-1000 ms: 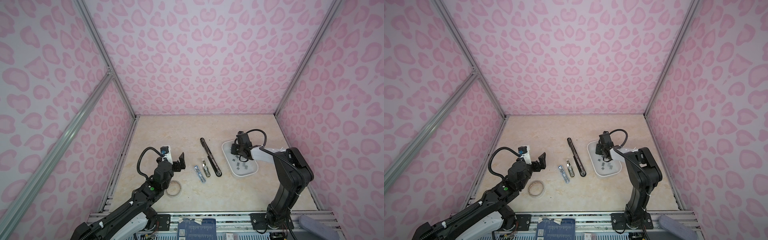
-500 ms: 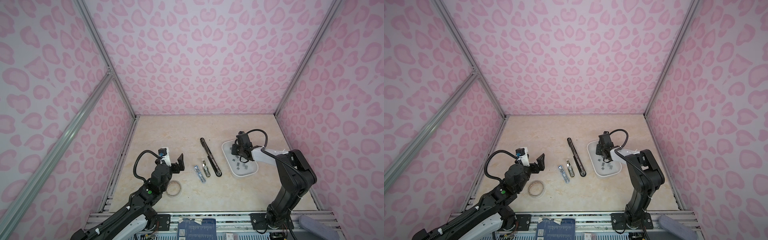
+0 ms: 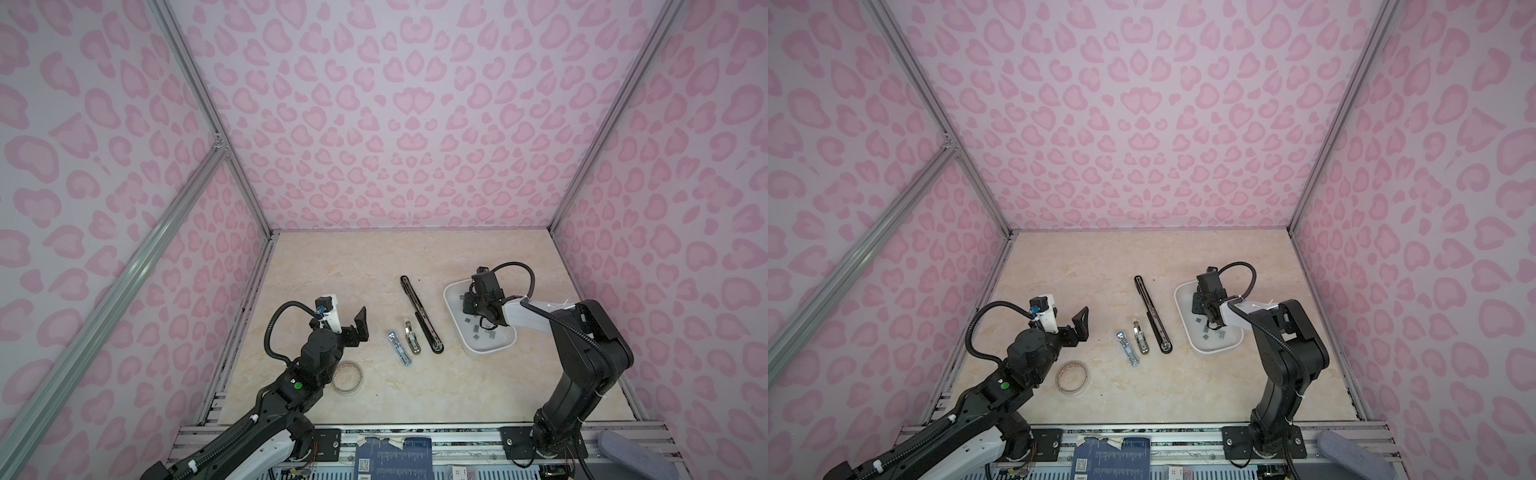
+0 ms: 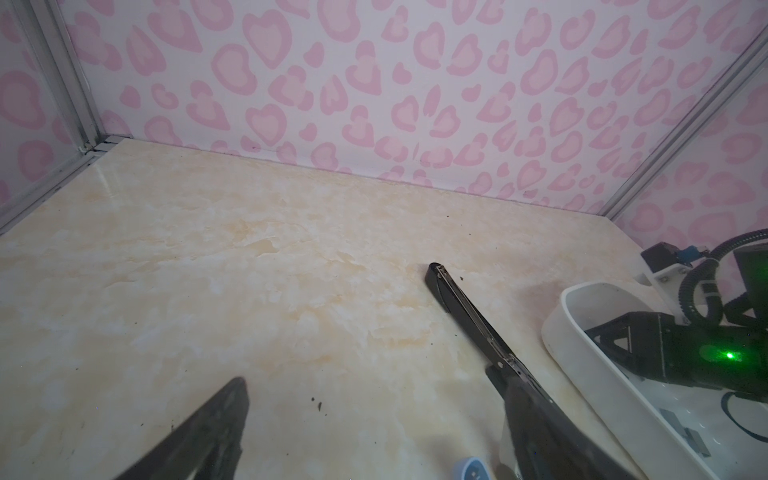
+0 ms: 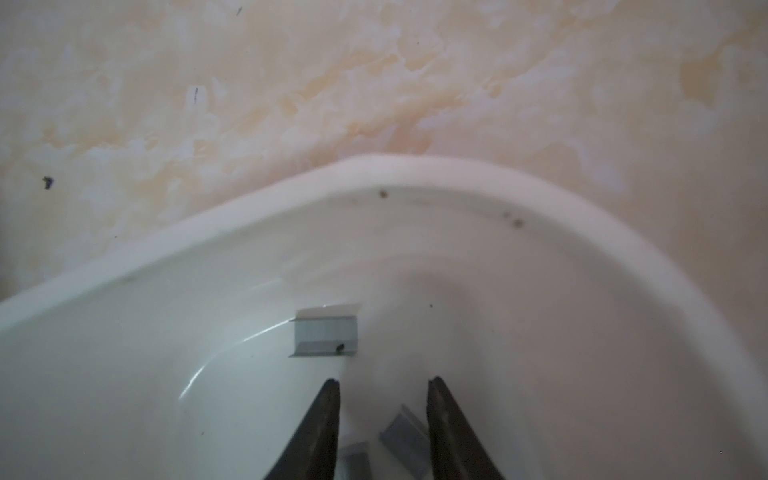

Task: Load the staples into the stapler
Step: 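Lower the right gripper into the tray and pinch a grey staple strip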

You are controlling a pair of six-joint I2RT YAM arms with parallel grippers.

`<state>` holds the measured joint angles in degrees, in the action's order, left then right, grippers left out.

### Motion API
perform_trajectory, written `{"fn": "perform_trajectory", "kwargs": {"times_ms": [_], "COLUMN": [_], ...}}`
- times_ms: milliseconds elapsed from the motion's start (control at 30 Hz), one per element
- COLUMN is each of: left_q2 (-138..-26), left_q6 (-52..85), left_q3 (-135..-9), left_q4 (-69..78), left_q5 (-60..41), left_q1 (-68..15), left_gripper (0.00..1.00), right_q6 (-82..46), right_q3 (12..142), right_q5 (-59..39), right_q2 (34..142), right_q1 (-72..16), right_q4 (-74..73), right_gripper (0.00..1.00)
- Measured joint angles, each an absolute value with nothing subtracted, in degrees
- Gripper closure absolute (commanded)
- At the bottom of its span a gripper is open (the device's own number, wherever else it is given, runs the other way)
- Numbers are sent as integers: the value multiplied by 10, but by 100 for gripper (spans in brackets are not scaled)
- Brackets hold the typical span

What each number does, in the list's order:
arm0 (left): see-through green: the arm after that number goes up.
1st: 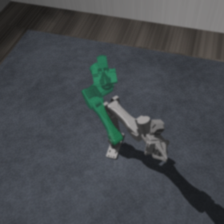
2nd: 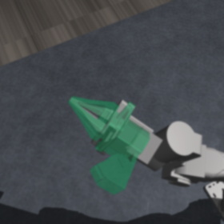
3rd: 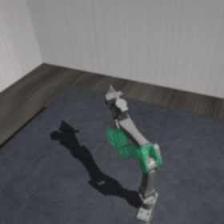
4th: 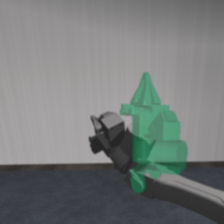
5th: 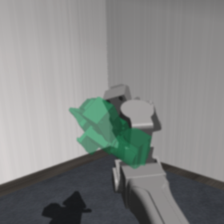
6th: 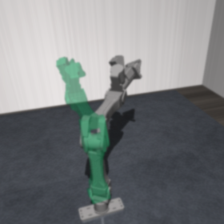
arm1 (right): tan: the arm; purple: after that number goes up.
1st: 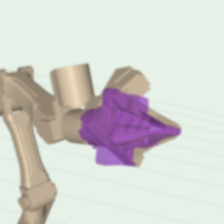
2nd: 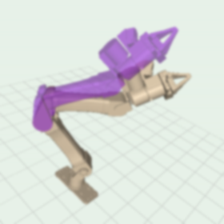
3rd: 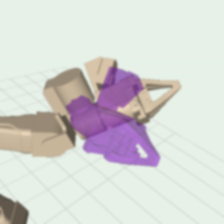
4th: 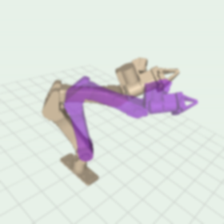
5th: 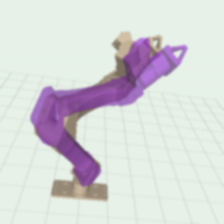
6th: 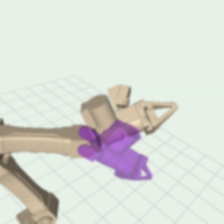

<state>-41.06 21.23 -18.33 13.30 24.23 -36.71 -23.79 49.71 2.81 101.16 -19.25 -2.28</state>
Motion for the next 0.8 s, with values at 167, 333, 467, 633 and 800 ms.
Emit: {"fn": "perform_trajectory", "kwargs": {"times_ms": [167,333,467,633,800], "left_q2": [-404,-389,-371,-354,-349], "left_q6": [214,216,222,227,229], "left_q3": [-181,-175,-169,-161,-159], "left_q4": [132,130,128,125,124], "left_q5": [240,236,226,223,220], "left_q1": [-367,-367,-367,-367,-367], "left_gripper": [3,3,3,3,3], "right_q6": [-244,-249,-259,-265,-266], "right_q3": [490,466,441,433,437], "right_q5": [35,43,50,59,62], "right_q2": [1007,991,969,962,967], "right_q1": [-195,-196,-195,-190,-191], "right_q4": [-24,-34,-37,-38,-38], "right_gripper": [73,71,72,73,74]}}
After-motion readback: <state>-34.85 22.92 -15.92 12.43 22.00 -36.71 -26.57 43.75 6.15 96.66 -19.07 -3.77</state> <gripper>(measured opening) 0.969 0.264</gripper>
